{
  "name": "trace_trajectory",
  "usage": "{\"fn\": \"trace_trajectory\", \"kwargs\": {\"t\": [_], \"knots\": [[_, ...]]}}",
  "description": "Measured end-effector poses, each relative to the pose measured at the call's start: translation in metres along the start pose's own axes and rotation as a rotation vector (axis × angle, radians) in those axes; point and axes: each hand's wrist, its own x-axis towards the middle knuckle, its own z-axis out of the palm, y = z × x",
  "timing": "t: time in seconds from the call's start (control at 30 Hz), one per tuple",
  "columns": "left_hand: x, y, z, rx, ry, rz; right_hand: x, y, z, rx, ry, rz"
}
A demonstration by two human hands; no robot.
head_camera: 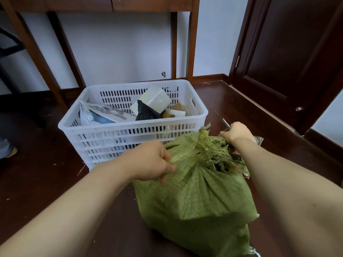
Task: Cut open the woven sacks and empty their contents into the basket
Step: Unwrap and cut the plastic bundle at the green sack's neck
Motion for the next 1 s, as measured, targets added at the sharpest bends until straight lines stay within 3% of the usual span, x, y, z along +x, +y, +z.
{"fn": "trace_trajectory", "kwargs": {"t": [0.13,0.27,0.37,0.43,0.5,0.53,0.67,0.77,0.83,0.9,1.0], "knots": [[-0.020,-0.022,-0.015,-0.213,-0.066,-0.049,0.006,0.027,-0.004,-0.061,0.064,0.081],[-0.013,-0.043,-0.021,-0.451,0.152,-0.167,0.005,0.032,-0.007,0.009,-0.063,0.143],[0.004,-0.037,-0.019,-0.680,0.249,-0.233,-0.001,0.010,-0.019,0.390,-0.257,0.168],[0.016,-0.036,-0.019,-0.825,0.248,-0.252,-0.007,-0.007,-0.035,0.668,-0.154,0.140],[0.027,-0.035,-0.019,-0.911,0.286,-0.251,-0.022,-0.022,-0.054,0.784,0.011,0.038],[0.032,-0.034,-0.020,-0.952,0.308,-0.237,-0.033,-0.028,-0.061,0.801,-0.001,-0.022],[0.043,-0.026,-0.020,-1.210,0.269,-0.128,-0.072,-0.040,-0.062,0.439,-0.361,-0.068],[0.038,-0.008,-0.015,-1.424,0.239,-0.063,-0.078,-0.040,-0.052,0.189,-0.511,-0.071],[0.033,-0.004,-0.013,-1.543,0.208,-0.113,-0.075,-0.040,-0.046,0.151,-0.586,-0.097],[0.034,-0.005,-0.013,-1.429,0.169,-0.208,-0.070,-0.039,-0.040,0.222,-0.580,-0.101],[0.034,0.004,-0.001,-0.654,0.135,-0.209,-0.060,-0.043,-0.039,0.460,-0.386,-0.110]]}}
